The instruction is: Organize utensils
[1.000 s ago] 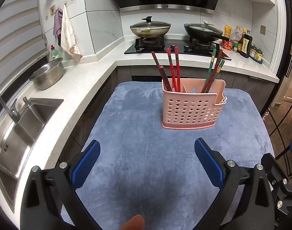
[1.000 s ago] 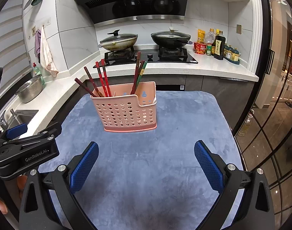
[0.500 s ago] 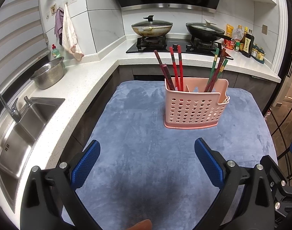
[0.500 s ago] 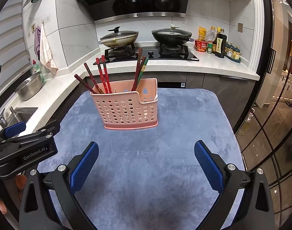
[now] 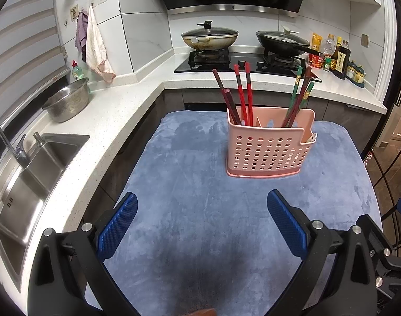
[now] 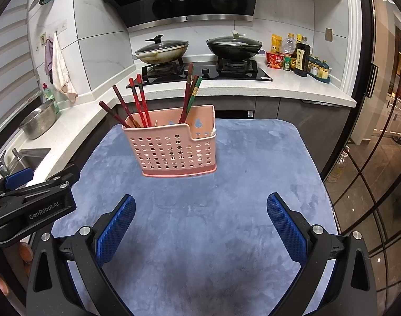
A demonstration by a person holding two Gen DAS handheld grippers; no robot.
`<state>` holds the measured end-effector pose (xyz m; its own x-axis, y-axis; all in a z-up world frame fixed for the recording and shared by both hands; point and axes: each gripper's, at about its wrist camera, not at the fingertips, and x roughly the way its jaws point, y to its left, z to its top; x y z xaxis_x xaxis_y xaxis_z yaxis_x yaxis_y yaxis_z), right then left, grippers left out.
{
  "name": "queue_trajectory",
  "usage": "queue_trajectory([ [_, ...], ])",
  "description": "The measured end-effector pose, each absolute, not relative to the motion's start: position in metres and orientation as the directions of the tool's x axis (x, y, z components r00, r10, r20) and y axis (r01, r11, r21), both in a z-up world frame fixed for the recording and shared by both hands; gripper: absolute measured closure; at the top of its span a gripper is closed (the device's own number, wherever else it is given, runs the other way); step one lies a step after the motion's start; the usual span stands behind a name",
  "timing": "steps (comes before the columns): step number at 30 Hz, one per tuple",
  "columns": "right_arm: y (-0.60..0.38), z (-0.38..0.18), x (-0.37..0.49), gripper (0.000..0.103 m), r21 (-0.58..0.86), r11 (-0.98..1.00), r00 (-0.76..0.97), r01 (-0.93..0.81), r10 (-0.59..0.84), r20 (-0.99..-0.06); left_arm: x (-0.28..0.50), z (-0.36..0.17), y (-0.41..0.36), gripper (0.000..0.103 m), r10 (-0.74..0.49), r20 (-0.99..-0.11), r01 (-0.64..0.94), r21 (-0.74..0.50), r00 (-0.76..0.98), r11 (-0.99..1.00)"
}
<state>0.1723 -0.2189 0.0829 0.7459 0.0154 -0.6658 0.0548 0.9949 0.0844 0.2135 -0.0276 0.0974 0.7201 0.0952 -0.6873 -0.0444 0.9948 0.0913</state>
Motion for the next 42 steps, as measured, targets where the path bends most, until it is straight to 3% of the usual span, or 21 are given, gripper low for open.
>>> queue_trajectory([
  [42, -0.22, 0.077, 0.173, 0.007, 0.082, 0.995, 0.739, 0.055, 0.015, -0.673, 0.213, 0.096, -0.039, 0.009, 0.097, -0.677, -0.026, 0.115, 0.729, 0.993],
])
